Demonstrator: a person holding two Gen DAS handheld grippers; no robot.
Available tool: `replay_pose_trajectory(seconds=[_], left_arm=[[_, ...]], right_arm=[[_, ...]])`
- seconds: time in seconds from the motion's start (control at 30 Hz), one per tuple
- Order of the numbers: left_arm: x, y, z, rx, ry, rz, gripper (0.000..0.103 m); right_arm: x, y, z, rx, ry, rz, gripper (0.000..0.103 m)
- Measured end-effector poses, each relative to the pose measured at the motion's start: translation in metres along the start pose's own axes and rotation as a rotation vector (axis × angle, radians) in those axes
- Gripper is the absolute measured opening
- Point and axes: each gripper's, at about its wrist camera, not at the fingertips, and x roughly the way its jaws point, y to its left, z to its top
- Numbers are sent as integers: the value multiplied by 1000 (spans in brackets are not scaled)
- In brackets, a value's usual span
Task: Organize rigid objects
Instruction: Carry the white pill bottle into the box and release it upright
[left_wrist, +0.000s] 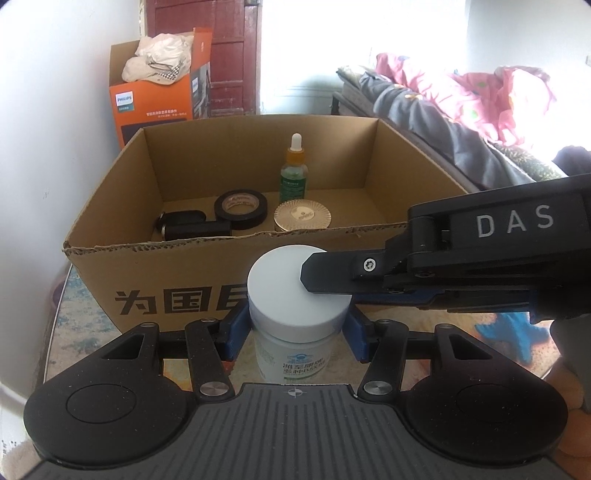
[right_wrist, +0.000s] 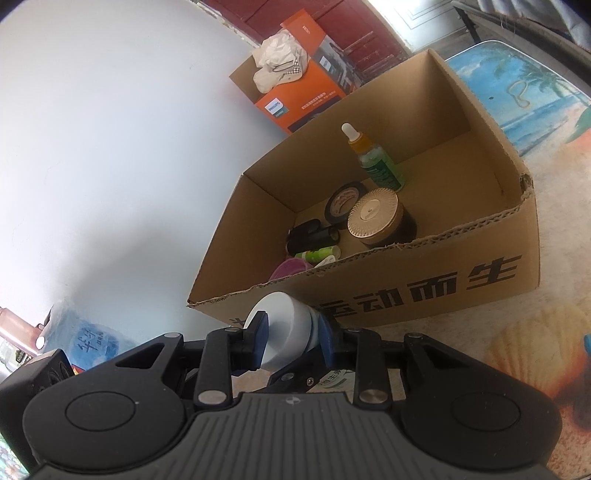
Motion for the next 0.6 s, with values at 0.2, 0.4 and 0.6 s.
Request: replay_pose_trajectory(seconds=[0.2,0.4,0.6], left_arm=[[0,-2,-3,19,-11,6,54],[-3,-6,-7,27,-30,7,53],[-7,-3,-8,21,-20,-18,53]], right_arm=[[-1,-2,-1,10,-1,4,34],[-2,-1,-3,4,-3,6,34],[-5,1,-9,13,-13,7,34]])
